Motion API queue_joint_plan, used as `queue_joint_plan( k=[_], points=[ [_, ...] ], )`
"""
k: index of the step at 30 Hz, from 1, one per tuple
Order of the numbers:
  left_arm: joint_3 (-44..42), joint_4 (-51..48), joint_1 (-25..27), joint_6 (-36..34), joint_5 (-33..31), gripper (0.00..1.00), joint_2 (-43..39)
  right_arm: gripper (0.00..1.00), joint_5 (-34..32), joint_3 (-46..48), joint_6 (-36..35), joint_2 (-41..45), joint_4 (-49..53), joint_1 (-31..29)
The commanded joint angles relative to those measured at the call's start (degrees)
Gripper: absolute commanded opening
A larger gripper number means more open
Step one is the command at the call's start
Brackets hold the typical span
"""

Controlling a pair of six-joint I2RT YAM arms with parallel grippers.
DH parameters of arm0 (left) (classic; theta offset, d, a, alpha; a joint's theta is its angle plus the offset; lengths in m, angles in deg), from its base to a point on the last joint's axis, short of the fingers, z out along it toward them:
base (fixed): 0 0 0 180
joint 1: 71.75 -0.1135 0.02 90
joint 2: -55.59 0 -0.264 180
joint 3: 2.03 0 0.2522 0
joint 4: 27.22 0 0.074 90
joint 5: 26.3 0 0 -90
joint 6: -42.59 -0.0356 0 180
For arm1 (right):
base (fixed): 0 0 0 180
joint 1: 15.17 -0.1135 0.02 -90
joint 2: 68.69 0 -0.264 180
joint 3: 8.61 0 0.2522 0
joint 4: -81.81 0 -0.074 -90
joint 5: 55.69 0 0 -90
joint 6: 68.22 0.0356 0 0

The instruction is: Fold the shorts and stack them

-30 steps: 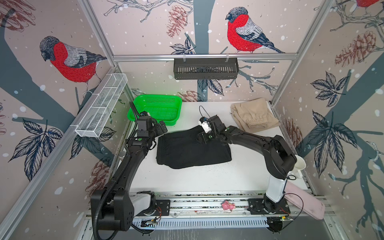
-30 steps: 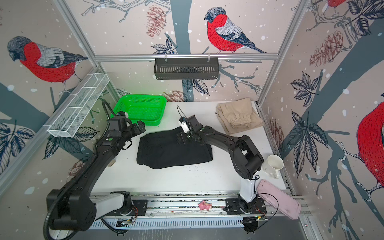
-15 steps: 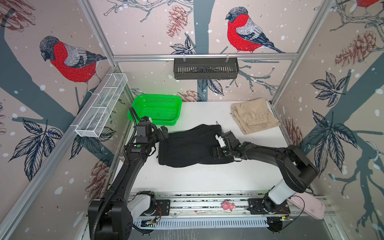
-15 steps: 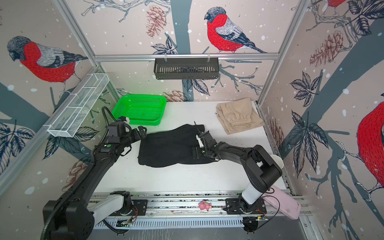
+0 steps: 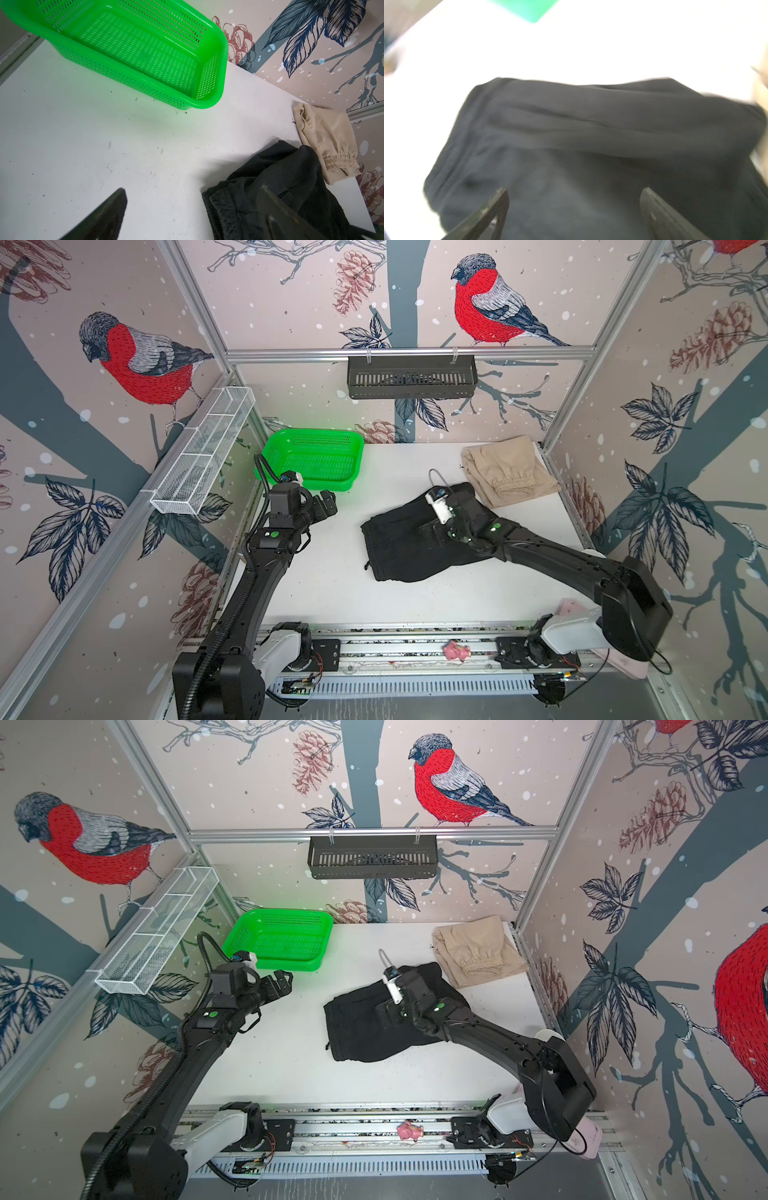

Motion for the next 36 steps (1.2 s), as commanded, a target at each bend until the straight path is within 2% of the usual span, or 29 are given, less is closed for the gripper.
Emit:
queue_joint_plan(
  k=[1,4,11,20,22,25,28,30,33,35,36],
  points=[
    [-0.2,1.2,-0.2,1.0,1.8,0.97,0.4,1.00,-10.7,-0.4,-12.5,-2.4,-2.6,-9.0],
    [-0.5,1.3,-0.3,0.6,3.0,0.97,0.4,1.00,-15.8,0.4,-19.6,-4.3,-6.1,-16.6],
    [-4.1,2.0,-0.4,0.1,2.0,0.97,-2.0,1.00,-23.7,1.1,-29.8,-10.9,-10.5,-25.7],
    [-7.1,1.9,-0.3,1.1,2.8,0.97,-3.6,1.00,-31.3,-1.6,-34.9,-20.5,-12.5,-28.0],
    [-7.8,2.3,-0.3,1.9,3.5,0.97,-4.0,1.00,-34.4,-2.7,-35.0,-23.0,-12.3,-27.8],
    [-9.7,3.6,-0.3,3.0,5.5,0.97,-4.1,1.00,-35.3,-3.3,-34.2,-25.2,-12.5,-27.0],
    [-11.8,4.6,-0.4,3.9,8.5,0.97,-3.6,0.86,-32.9,-2.9,-31.6,-25.4,-13.2,-26.1],
    [-13.1,5.3,-0.4,4.3,10.7,0.97,-3.0,0.64,-30.0,-2.3,-29.6,-24.5,-13.9,-25.4],
    [-16.0,7.9,-0.4,6.1,13.7,0.97,-2.8,0.20,-25.6,-0.7,-26.7,-22.0,-16.8,-24.3],
    [-18.6,11.2,-0.2,8.2,16.1,0.97,-3.2,0.04,-21.7,0.8,-24.5,-20.0,-19.1,-23.4],
    [-19.9,12.9,0.0,9.4,17.4,0.97,-3.3,0.03,-19.7,1.8,-23.1,-18.8,-20.8,-22.8]
  ],
)
